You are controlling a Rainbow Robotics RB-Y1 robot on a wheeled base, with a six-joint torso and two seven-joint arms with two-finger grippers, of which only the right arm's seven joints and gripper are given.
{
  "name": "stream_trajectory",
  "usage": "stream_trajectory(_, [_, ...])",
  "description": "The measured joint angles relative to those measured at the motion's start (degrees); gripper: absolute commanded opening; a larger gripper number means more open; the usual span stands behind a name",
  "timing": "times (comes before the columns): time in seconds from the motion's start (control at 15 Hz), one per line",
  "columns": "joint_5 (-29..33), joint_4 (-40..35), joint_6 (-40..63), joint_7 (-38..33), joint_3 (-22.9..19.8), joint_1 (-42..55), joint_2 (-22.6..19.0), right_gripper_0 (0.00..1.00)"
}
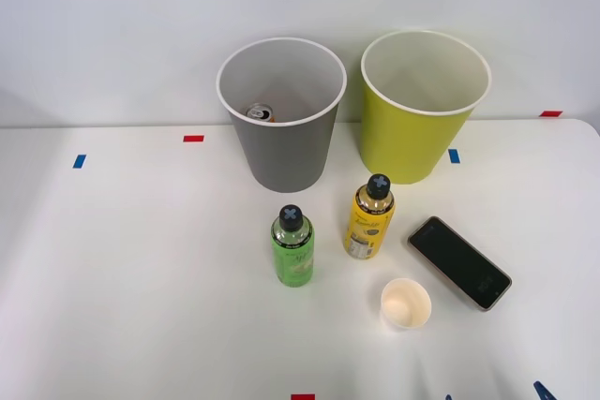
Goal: Put cans in the gray bin, plastic bottles in the light green bin
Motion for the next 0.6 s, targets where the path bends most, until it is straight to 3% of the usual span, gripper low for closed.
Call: stream_trajectory(0.6, [0.0,0.0,0.0,0.0,0.0,0.0,0.0,1.0])
